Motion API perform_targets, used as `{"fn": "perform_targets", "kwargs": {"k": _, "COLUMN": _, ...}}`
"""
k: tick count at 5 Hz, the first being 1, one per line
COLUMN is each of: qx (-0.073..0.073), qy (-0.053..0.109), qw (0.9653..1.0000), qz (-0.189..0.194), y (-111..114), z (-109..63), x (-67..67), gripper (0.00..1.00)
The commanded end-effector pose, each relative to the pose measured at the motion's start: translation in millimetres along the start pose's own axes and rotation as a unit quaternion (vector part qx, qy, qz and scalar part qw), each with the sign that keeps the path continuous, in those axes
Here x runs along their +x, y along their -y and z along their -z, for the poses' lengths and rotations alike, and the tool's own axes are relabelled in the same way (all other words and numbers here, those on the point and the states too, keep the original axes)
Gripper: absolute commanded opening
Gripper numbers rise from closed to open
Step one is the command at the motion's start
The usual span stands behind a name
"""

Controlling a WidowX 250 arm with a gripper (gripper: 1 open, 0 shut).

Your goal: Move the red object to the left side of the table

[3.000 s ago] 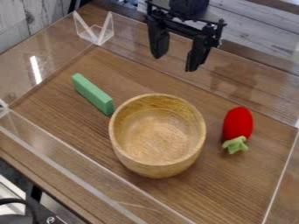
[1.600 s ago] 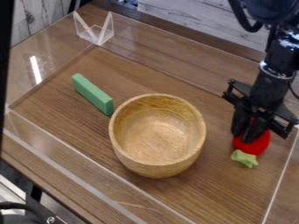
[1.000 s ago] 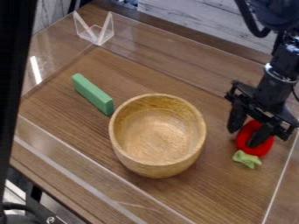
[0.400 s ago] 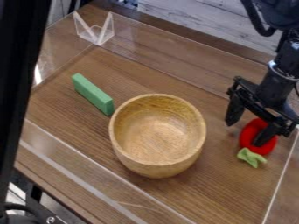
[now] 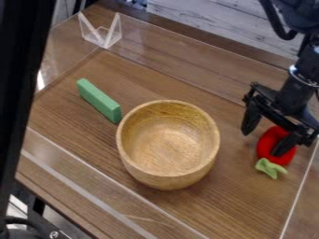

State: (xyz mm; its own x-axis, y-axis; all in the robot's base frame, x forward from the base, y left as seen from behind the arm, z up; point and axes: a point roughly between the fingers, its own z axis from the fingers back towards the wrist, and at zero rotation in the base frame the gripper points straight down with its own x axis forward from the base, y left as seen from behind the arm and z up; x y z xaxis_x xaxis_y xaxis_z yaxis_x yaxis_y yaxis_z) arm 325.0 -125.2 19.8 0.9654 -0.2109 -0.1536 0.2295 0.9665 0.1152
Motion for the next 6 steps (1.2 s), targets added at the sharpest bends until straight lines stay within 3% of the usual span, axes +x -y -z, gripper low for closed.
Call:
{"fn": "perform_targets", "kwargs": {"k": 1, "qx": 0.006, "qy": 0.0, "qw": 0.9999, "qz": -0.011, "y": 7.5, "z": 11.4, "x": 1.2, "gripper": 1.0}}
{"fn": "perform_targets", "kwargs": {"k": 3, "qx": 0.009, "qy": 0.0, "qw": 0.9993, "qz": -0.036, "y": 4.3, "z": 2.2, "x": -9.6, "gripper": 1.0}}
{"fn": "perform_targets", "kwargs": {"k": 5, "qx": 0.015, "qy": 0.004, "qw": 0.9987, "qz": -0.048, "y": -10.0, "z": 7.7, "x": -8.3, "gripper": 1.0}}
{"fn": "perform_targets", "kwargs": {"k": 6, "qx": 0.016, "qy": 0.01, "qw": 0.9994, "qz": -0.029, "y": -7.6, "z": 4.3, "x": -7.0, "gripper": 0.0}}
